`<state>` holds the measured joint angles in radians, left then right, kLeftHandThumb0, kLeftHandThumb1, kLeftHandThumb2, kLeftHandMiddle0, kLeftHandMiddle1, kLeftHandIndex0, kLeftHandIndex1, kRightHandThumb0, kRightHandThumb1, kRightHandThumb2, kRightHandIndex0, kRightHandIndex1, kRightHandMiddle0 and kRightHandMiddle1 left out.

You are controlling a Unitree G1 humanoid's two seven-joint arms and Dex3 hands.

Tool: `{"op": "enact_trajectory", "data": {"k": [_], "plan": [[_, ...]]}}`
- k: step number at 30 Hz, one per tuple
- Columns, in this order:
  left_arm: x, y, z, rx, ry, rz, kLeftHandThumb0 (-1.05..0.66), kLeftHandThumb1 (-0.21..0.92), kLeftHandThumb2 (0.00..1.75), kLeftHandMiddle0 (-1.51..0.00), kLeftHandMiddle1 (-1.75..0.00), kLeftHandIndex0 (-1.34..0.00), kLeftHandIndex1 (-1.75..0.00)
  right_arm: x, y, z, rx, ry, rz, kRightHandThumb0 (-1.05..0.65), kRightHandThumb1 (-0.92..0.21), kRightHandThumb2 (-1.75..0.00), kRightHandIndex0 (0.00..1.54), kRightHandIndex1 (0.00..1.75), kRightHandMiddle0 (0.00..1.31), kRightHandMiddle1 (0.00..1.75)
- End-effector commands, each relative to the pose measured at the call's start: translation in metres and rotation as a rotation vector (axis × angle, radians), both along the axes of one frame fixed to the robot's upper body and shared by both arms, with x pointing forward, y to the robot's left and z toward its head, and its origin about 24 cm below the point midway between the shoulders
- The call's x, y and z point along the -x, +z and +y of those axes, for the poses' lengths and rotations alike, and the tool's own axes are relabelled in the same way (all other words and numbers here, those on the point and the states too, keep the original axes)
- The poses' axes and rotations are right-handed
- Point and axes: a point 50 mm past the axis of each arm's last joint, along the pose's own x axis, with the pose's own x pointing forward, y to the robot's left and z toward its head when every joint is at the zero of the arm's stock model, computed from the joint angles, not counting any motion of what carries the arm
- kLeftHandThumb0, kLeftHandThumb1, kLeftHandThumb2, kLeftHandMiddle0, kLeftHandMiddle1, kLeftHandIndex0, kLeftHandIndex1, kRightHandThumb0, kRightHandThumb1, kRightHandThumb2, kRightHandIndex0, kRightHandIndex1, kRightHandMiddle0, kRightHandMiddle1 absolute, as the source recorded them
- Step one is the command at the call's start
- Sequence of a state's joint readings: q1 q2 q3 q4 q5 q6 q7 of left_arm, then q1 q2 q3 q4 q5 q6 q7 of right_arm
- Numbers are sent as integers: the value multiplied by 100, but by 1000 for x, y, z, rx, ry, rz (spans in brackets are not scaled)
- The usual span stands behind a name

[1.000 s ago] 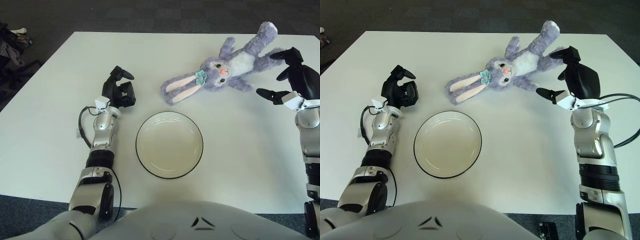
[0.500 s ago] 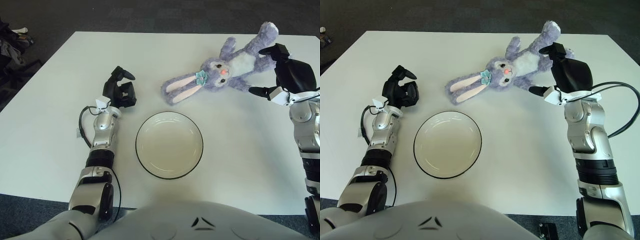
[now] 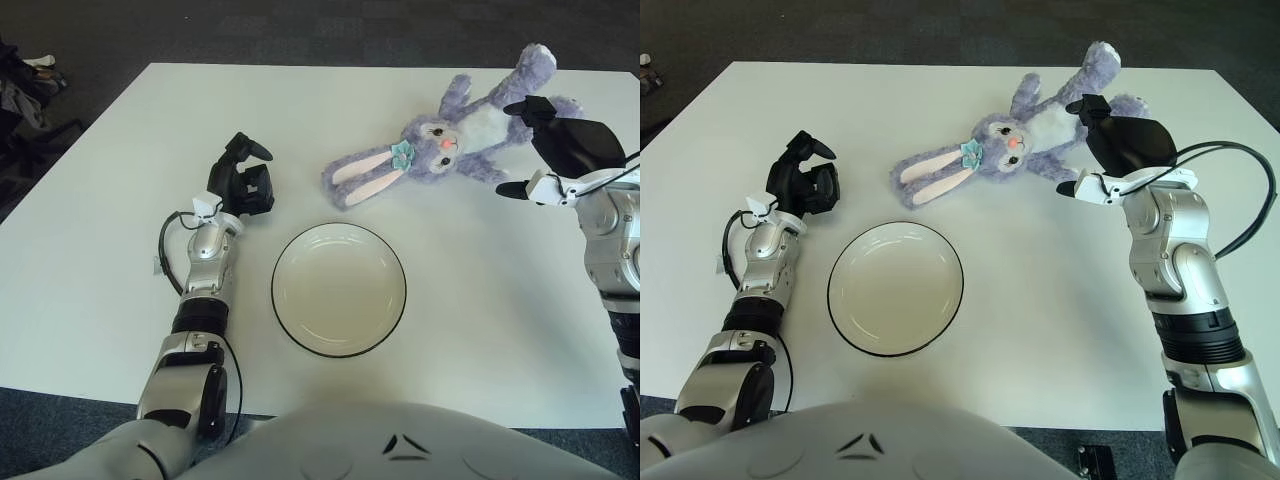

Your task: Put the doll into the plate.

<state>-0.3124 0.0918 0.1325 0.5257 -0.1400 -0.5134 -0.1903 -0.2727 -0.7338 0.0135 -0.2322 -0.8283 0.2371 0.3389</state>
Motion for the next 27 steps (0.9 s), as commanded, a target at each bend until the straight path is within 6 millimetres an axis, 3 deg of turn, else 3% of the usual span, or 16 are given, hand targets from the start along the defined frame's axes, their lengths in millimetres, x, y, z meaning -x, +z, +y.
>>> {"op": "enact_trajectory", "data": {"k": [1, 5, 10, 18, 27], "plan": [[22, -45, -3, 27, -3, 173, -43, 47, 112, -113, -175, -49, -175, -2, 8, 5, 53, 1, -3, -85, -44, -75, 8, 76, 0, 17], [22, -45, -3, 33, -11, 175, -43, 46, 114, -112, -175, -50, -175, -9, 5, 7, 94, 4, -4, -90, -46, -74, 2, 30, 0, 4], [21, -45, -3, 40, -17, 175, -44, 45, 115, -111, -175, -50, -175, -15, 5, 10, 123, 4, 0, -91, -46, -72, 0, 9, 0, 1], [21, -47, -2, 44, -20, 180, -44, 44, 116, -111, -175, -51, -175, -25, 7, 14, 172, 9, -3, -93, -49, -69, 0, 0, 0, 0], [21, -47, -2, 26, -23, 183, -44, 43, 117, -111, -175, -52, -175, -21, 8, 20, 216, -15, -51, -94, -56, -65, 0, 0, 0, 0]]}}
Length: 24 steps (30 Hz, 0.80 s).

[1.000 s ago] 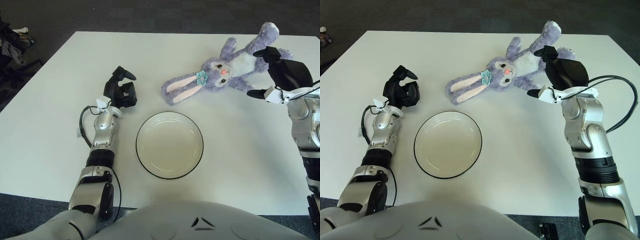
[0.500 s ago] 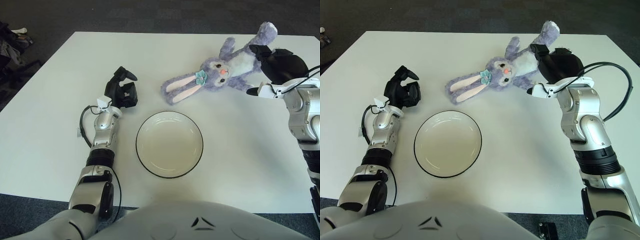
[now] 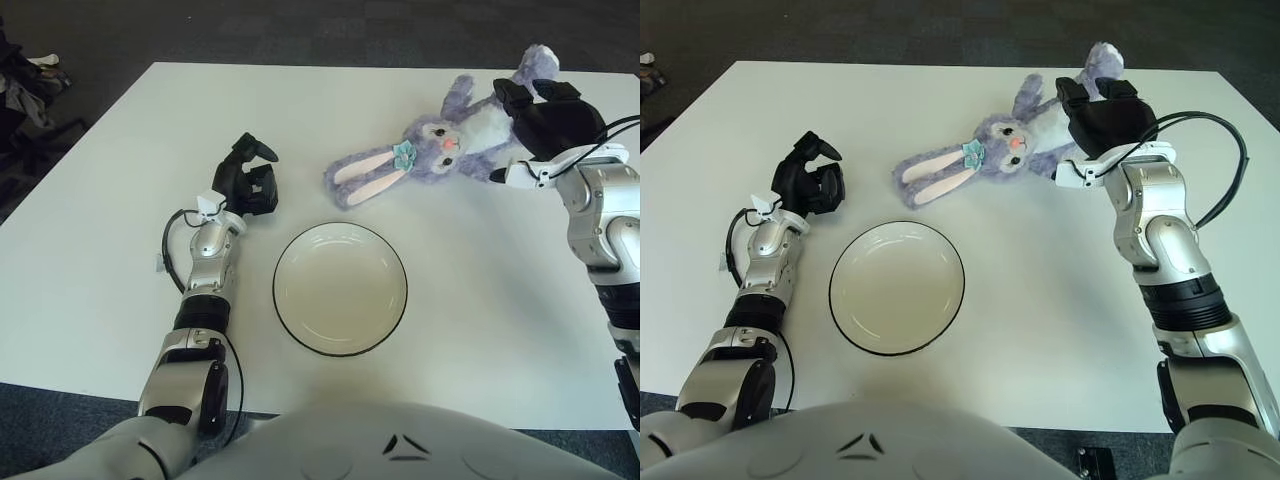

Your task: Put the doll into the plate.

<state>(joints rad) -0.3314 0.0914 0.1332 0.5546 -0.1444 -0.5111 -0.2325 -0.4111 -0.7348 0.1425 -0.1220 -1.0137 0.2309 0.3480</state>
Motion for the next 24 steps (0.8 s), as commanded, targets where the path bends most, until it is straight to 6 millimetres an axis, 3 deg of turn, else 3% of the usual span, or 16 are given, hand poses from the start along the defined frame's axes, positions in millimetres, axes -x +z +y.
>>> {"op": "enact_trajectory", "data": {"k": [1, 8, 15, 24], "plan": [[24, -46, 1, 25, 20, 173, -44, 43, 118, -111, -175, -52, -175, 1, 4, 4, 21, 3, -52, -93, -56, -65, 0, 0, 0, 0], [24, -47, 2, 7, 30, 175, -45, 40, 121, -111, -175, -54, -175, 1, 3, 8, 20, 1, -106, -91, -57, -65, 0, 0, 2, 2], [23, -48, 3, 1, 29, 183, -45, 40, 122, -112, -175, -55, -175, 2, 0, 10, 17, 4, -148, -86, -52, -70, 0, 0, 0, 16], [23, -50, 4, 6, 17, 185, -45, 41, 119, -111, -175, -53, -175, 0, -3, 12, 38, 6, -154, -85, -50, -71, 0, 0, 0, 15]]}}
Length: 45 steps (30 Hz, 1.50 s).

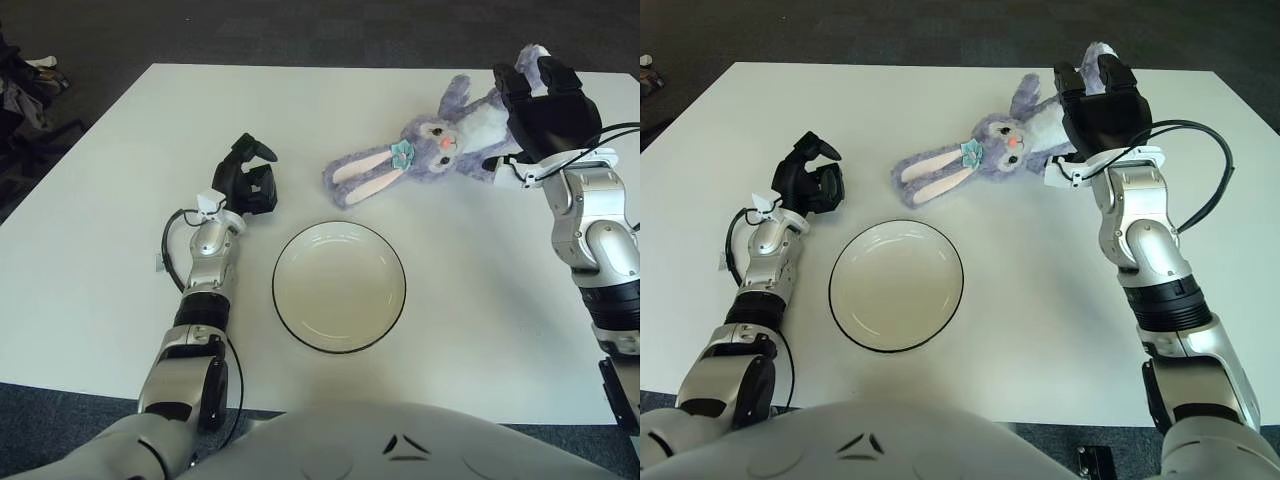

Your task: Put the doll into the plate.

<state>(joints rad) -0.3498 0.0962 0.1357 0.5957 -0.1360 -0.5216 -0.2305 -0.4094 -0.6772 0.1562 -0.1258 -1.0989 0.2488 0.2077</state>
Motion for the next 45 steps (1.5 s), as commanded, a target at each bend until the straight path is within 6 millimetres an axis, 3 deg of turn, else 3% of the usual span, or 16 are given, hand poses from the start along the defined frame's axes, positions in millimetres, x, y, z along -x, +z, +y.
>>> {"op": "enact_trajectory", "data": {"k": [1, 12, 27, 37, 45], "plan": [[25, -47, 3, 16, 15, 172, -45, 41, 119, -110, -175, -53, -175, 0, -4, 1, 19, -4, -1, -85, -50, -71, 1, 0, 0, 14], [25, -49, 4, 20, 7, 173, -45, 42, 119, -108, -175, -53, -175, -7, -5, 7, 94, 38, 42, -85, -47, -74, 0, 0, 0, 15], [25, -51, 2, 41, -2, 163, -44, 44, 116, -108, -175, -51, -175, -20, -11, 13, 16, 114, 162, -81, -42, -78, 0, 0, 0, 11], [26, -52, 1, 58, -5, 160, -44, 44, 117, -110, -175, -52, -175, -29, -14, 14, -36, 194, 189, -89, -48, -74, 9, 6, 0, 17], [27, -52, 2, 58, -1, 156, -44, 44, 116, -109, -175, -52, -175, -42, -14, 18, -127, 218, 248, -88, -48, -71, 2, 3, 0, 21]]}}
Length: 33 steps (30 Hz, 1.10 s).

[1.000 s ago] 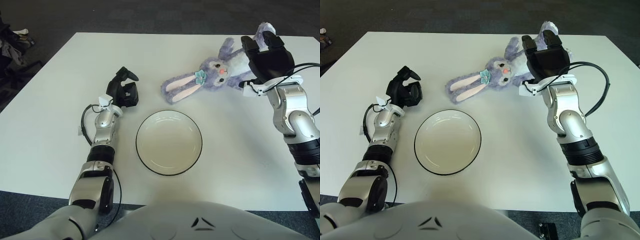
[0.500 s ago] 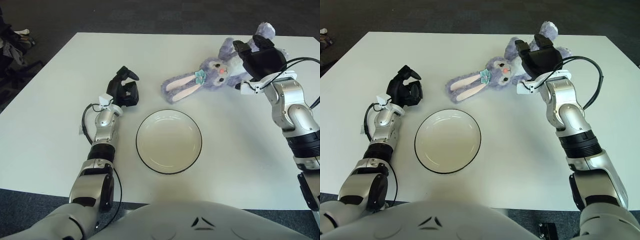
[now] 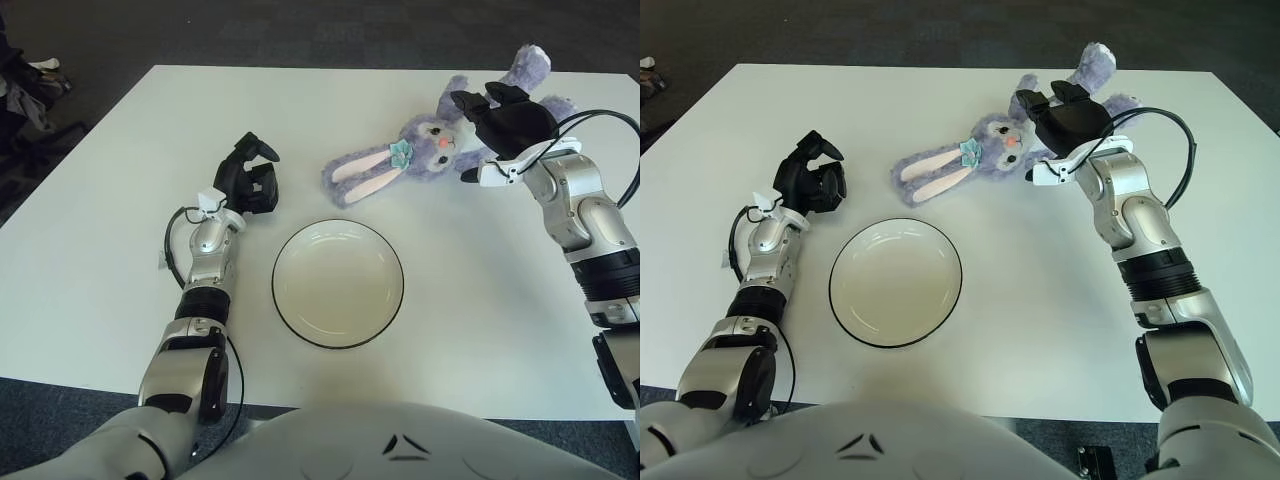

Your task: Put the doll into the plate.

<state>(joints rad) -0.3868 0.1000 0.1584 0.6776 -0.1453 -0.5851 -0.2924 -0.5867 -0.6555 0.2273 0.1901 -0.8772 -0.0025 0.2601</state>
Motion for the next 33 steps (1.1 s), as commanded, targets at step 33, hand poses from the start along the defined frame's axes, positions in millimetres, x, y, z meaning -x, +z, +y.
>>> {"op": "enact_trajectory", "data": {"k": [33], "plan": [[33, -52, 2, 78, 13, 162, -45, 40, 122, -114, -175, -55, -175, -31, 4, 9, -20, 27, 105, -89, -56, -65, 1, 18, 0, 34]]}}
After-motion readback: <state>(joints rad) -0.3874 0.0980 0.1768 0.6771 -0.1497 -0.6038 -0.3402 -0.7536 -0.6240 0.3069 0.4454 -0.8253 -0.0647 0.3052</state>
